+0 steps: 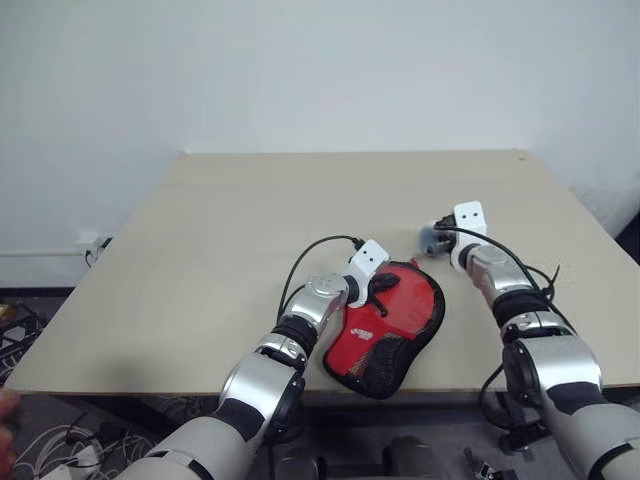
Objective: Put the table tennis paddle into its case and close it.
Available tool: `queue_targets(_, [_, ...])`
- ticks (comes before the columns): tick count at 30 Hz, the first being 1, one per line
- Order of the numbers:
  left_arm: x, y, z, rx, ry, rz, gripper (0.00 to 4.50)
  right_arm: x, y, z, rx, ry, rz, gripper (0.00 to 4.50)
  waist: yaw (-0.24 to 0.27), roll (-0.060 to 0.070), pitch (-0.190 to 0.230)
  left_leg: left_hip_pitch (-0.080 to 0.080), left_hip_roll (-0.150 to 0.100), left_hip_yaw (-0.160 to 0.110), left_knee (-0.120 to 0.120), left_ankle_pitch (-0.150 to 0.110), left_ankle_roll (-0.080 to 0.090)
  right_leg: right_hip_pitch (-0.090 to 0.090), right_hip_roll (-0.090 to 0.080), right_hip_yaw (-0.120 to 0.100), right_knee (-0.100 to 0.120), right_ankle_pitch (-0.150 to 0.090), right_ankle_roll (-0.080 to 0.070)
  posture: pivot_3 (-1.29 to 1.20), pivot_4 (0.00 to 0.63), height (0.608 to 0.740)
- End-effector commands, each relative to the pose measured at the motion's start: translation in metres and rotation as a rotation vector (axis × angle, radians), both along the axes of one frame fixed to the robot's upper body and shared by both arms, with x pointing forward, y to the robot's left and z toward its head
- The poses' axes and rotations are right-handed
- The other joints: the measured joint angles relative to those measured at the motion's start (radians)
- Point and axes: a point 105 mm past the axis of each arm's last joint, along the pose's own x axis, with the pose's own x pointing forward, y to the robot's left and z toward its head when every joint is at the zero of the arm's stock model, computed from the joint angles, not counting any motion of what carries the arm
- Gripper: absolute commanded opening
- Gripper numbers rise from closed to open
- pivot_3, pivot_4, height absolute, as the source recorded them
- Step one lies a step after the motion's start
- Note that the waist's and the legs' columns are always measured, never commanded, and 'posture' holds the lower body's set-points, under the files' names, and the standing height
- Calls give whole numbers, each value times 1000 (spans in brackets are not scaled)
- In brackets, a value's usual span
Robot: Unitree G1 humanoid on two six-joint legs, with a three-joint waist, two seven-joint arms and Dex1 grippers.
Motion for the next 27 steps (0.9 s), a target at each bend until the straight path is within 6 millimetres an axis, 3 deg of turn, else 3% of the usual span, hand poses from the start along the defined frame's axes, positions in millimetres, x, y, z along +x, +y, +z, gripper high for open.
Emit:
queue_targets(1, [-18,20,-48,114,154,35,0,-2,-27,32,-89,-79,8,26,0,0,0,0,0,-1,0,0,0,0,0,0,0,0,0,0,0,740])
queue_targets(8, [-19,19,-48,112,154,32,0,-23,-44,33,-142,-58,37,26,1,-1,1,-1,-1,-1,0,-2,-3,0,-1,0,0,-1,1,0,0,740])
queue_targets(27, [-20,14,-48,111,155,27,0,-78,-60,24,-273,82,227,26,29,-7,4,-2,-1,2,0,-2,-3,-5,-2,0,-2,-1,2,0,0,740])
